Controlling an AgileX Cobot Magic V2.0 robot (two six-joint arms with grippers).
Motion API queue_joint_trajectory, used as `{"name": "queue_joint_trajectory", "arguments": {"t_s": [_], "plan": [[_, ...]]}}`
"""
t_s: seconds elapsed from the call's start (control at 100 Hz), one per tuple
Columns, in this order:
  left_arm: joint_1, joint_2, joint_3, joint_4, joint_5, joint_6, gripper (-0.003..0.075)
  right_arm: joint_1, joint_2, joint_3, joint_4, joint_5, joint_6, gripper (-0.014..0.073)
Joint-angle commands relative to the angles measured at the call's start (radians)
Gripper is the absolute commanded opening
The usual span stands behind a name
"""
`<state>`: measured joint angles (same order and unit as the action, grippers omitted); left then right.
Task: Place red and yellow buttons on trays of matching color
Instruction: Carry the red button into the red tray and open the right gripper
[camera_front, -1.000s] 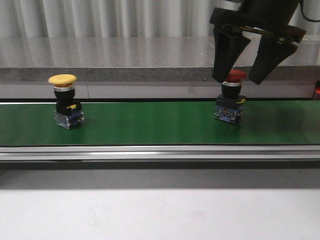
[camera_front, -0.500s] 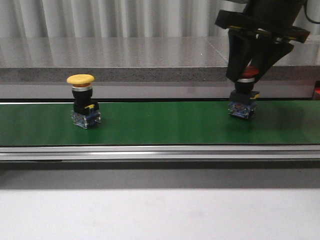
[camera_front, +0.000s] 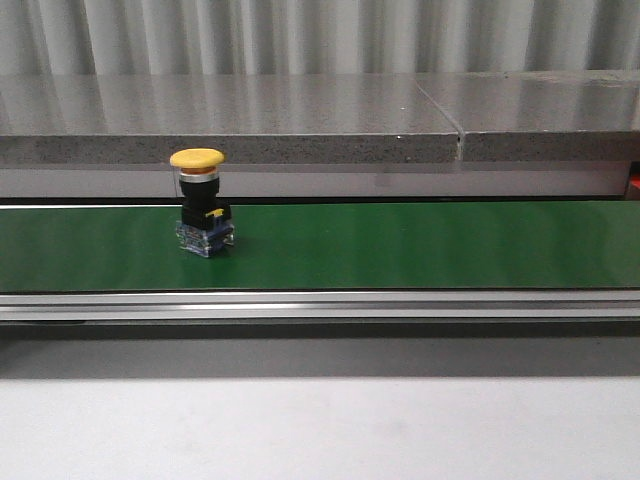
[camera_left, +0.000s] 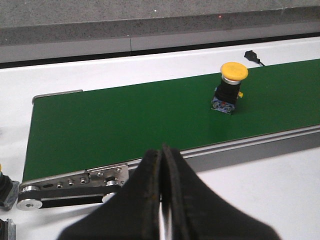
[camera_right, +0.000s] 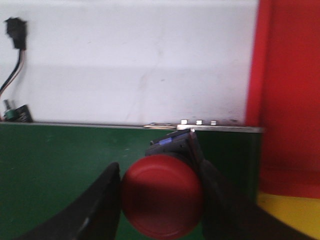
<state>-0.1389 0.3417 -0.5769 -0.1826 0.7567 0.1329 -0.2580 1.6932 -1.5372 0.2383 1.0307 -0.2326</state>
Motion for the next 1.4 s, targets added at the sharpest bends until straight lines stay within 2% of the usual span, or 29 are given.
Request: {"name": "queue_joint_trajectory", "arguments": {"t_s": [0.0,0.28,0.58,0.91,1.21,1.26,1.31,1.39], "plan": [[-0.010,0.007,-0.025,-0.015,-0.067,0.003,-0.0020,-0.064,-0.050,-0.030,0.016,-0.063,-0.010,0.0089],[-0.010,0.007,-0.025,-0.015,-0.067,0.003,-0.0020,-0.165,-0.007,-0.029,0.014,-0.137,-0.010,0.0089],[-0.010,0.007,-0.025,-0.015,-0.067,0.003,-0.0020,-0.183,0.098,-0.039,0.013,-0.226,0.028,0.0089],[-0.010,0.007,-0.025,-0.015,-0.067,0.003,-0.0020,-0.200,0.258,-0.166,0.029,-0.208,0.034,0.0089],[-0.010,0.007,-0.025,-0.015,-0.067,0.003,-0.0020,-0.200,0.326,-0.181,0.041,-0.212,0.034,0.0095],[-0.010,0.007,-0.025,-0.015,-0.067,0.003,-0.0020,-0.200,0.326,-0.181,0.041,-0.217,0.034,0.0123],[-0.010,0.007,-0.025,-0.015,-0.067,0.003,-0.0020,-0.200,0.326,-0.181,0.042,-0.216,0.034,0.0188],[-0.010,0.007,-0.025,-0.015,-0.067,0.003,-0.0020,-0.200,0.326,-0.181,0.043,-0.209,0.034,0.0366]]}}
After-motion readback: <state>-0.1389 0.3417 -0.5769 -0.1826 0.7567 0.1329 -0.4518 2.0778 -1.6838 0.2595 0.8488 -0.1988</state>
